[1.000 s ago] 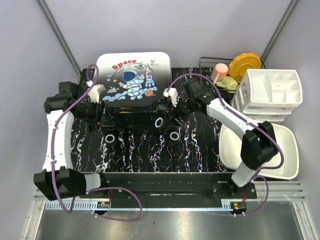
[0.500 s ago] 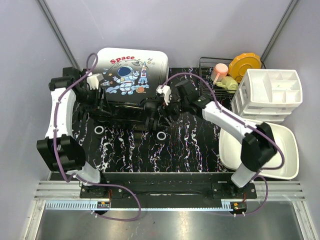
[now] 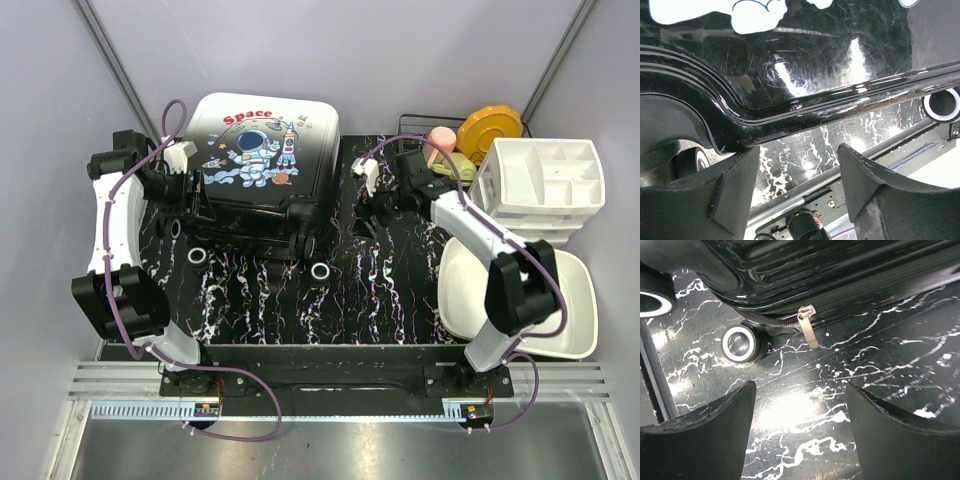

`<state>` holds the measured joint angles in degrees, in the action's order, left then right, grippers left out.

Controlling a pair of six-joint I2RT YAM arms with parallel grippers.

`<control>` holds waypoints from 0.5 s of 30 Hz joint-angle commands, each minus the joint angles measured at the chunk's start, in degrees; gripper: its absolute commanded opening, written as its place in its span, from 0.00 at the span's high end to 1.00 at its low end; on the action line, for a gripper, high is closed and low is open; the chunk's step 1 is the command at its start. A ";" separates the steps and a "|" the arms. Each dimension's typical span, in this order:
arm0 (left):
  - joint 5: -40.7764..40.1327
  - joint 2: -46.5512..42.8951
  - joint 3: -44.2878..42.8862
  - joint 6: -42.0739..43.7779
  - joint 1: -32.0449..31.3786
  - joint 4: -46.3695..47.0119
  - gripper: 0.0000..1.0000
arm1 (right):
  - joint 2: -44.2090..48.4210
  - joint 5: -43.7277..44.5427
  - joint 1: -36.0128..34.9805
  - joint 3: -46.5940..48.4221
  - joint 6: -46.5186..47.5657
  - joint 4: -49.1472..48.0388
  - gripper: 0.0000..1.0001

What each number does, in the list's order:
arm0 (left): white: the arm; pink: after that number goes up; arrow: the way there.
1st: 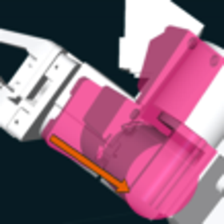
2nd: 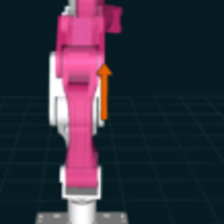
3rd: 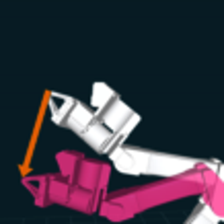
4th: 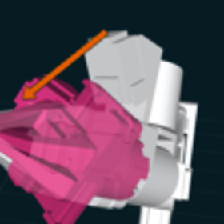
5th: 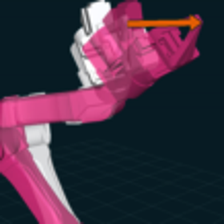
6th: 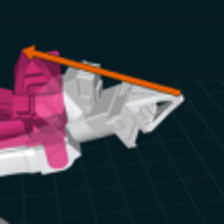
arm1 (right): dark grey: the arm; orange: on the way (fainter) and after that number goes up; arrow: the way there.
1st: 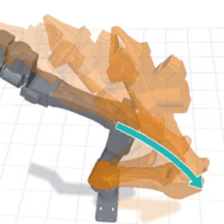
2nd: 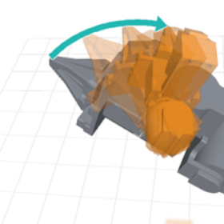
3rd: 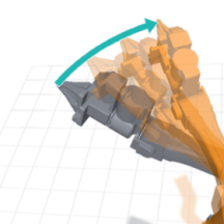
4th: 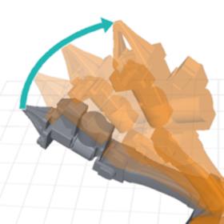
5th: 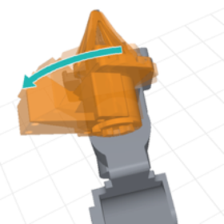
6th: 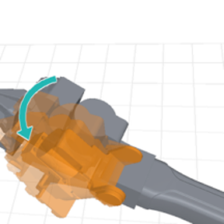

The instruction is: Open, take out, and arrange the luggage

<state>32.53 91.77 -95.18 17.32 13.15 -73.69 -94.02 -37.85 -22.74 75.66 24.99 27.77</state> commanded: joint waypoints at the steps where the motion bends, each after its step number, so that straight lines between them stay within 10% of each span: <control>1: 1.39 0.78 -2.47 3.33 0.21 7.68 0.31 | -4.68 -6.72 -0.55 4.67 6.57 0.80 0.17; 15: 3.24 -0.54 1.65 -0.36 0.39 9.79 0.28 | -2.04 19.82 -9.69 -13.69 -2.67 -35.65 0.10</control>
<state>32.84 91.72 -94.48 17.15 13.43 -73.47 -97.67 -26.06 -30.61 63.77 23.81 6.57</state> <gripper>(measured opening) 0.715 0.914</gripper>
